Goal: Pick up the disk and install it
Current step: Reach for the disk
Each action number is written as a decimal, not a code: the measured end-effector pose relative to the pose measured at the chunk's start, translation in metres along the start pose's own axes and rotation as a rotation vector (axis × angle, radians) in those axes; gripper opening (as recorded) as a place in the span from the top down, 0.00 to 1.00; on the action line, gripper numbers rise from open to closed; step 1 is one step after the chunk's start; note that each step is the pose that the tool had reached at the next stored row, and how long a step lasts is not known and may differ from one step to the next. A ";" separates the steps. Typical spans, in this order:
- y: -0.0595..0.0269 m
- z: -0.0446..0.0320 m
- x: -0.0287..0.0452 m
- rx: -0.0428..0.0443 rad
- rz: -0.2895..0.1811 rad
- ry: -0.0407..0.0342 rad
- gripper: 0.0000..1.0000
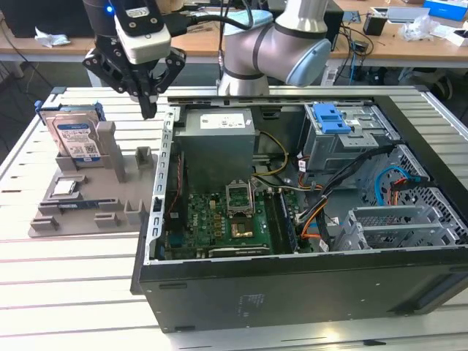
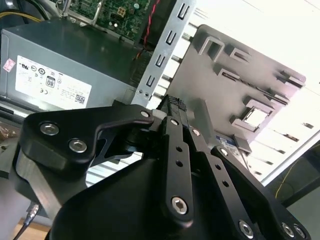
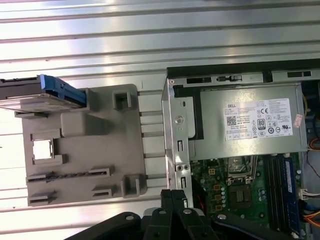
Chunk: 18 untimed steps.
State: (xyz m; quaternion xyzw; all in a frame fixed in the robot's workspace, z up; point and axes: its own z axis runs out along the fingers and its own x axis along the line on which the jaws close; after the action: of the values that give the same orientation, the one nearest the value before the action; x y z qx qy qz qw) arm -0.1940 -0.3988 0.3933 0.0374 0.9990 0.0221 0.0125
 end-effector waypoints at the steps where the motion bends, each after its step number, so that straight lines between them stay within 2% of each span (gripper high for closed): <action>1: -0.0001 0.0000 0.0015 -0.0001 0.000 0.0000 0.89; 8: -0.0015 -0.0005 0.0205 0.0000 0.000 0.0000 0.89; 18: -0.0029 -0.0010 0.0394 0.0000 0.000 0.0000 0.89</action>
State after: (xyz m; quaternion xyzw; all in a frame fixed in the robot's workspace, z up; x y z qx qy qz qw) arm -0.2336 -0.3988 0.3933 0.0374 0.9990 0.0221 0.0125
